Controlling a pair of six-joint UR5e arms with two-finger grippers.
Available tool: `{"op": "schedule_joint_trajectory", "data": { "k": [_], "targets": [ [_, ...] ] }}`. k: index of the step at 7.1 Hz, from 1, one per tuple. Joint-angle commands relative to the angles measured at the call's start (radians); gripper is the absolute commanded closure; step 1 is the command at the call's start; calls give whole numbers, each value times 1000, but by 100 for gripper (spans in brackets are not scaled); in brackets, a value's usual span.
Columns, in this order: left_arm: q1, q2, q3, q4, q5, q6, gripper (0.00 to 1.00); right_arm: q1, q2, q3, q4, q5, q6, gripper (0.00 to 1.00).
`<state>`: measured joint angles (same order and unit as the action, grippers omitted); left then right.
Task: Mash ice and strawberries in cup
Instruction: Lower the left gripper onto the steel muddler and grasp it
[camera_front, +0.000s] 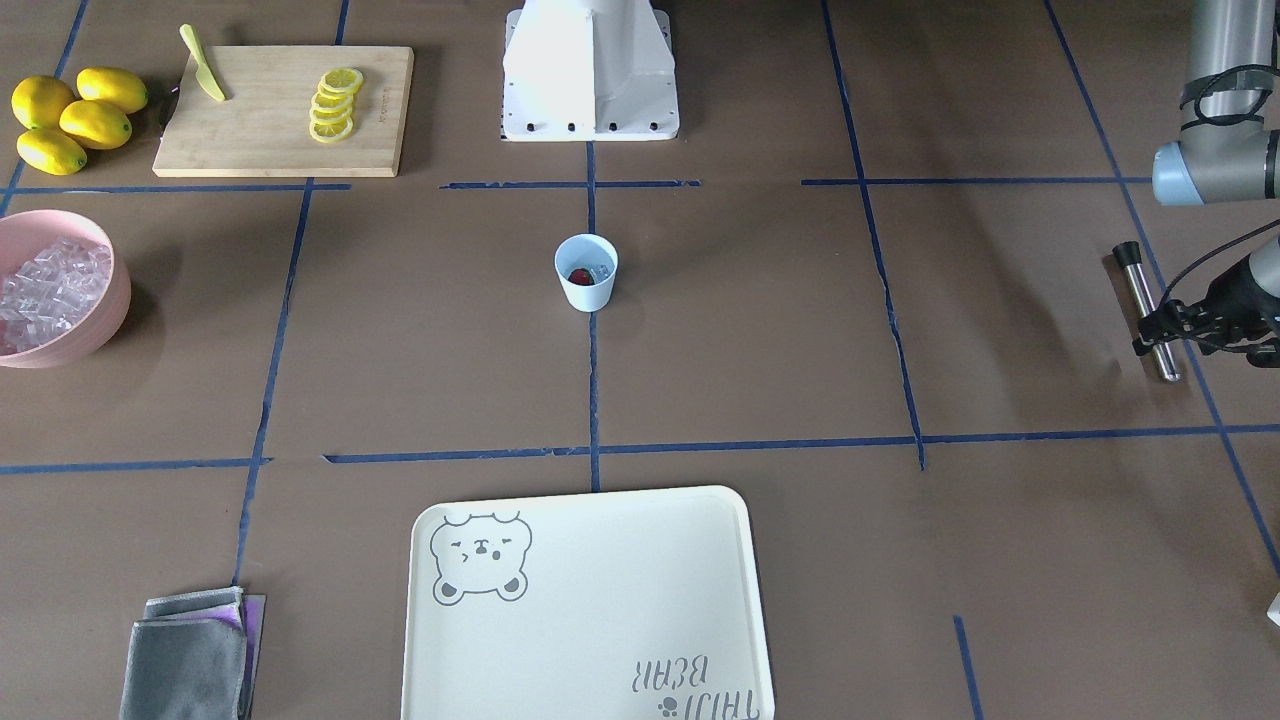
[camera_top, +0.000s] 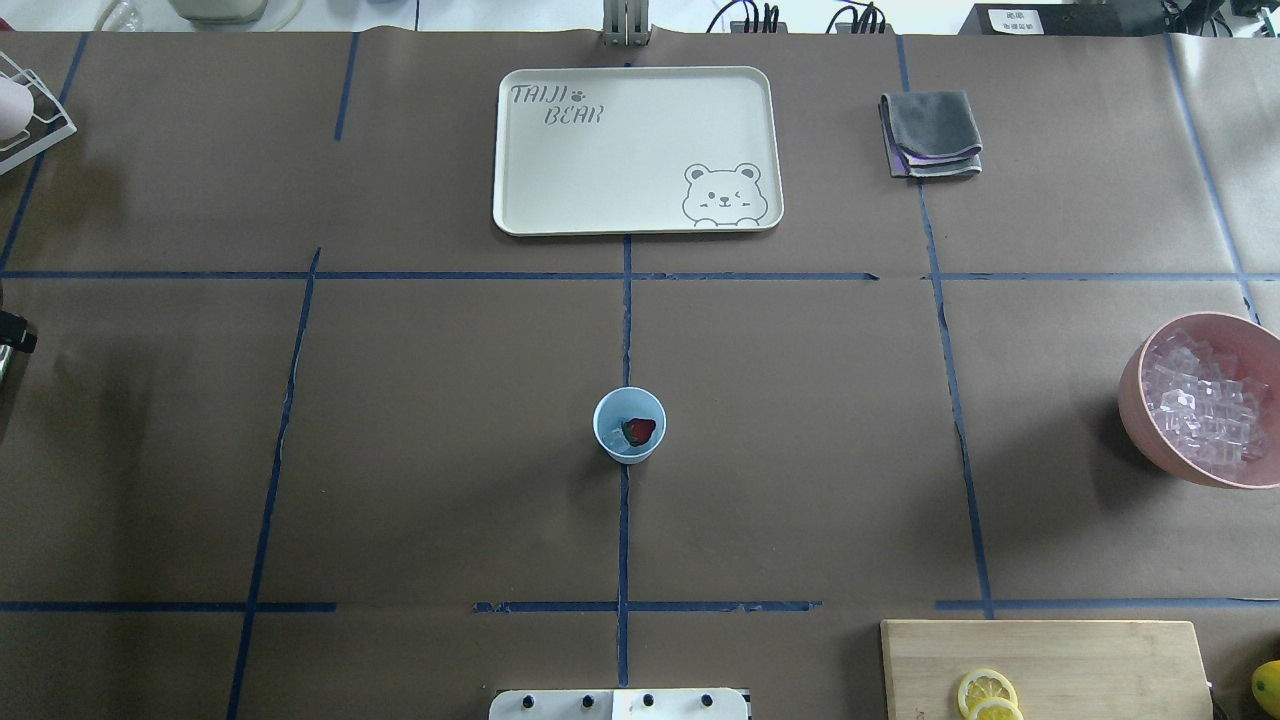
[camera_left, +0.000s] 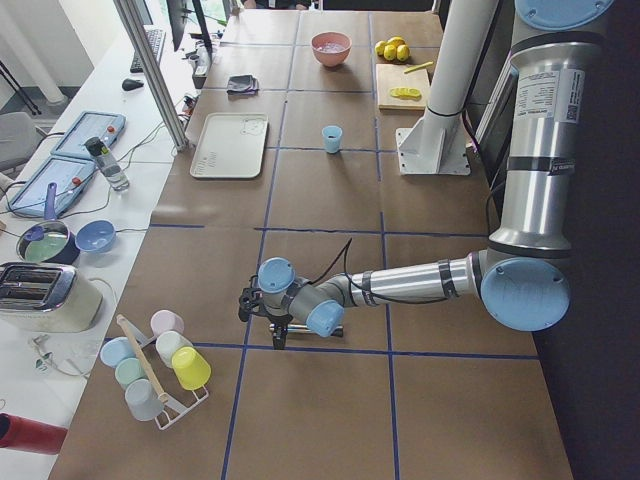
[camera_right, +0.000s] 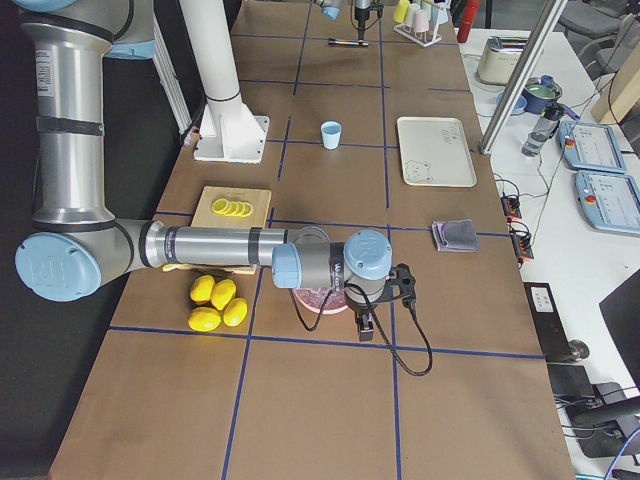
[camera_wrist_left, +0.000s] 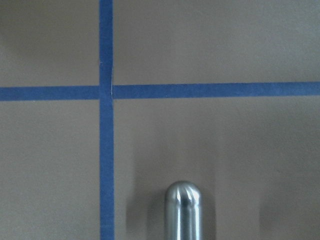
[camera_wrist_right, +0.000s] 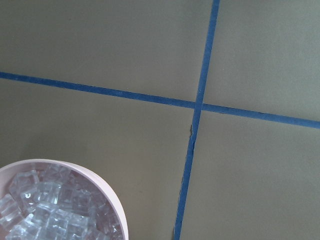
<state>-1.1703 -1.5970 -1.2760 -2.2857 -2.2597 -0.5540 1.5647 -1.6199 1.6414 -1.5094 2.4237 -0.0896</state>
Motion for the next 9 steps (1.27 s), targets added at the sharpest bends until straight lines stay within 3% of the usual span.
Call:
{"op": "schedule_joint_trajectory", "data": {
  "k": [1, 6, 9],
  "targets": [
    [1, 0, 1, -1, 0, 0, 2, 1, 0, 0, 0, 0, 1, 1],
    [9, 0, 1, -1, 15, 0, 19, 0, 2, 0, 2, 2, -1, 1],
    [9, 0, 3, -1, 15, -1, 52, 0, 2, 0, 2, 2, -1, 1]
  ]
}}
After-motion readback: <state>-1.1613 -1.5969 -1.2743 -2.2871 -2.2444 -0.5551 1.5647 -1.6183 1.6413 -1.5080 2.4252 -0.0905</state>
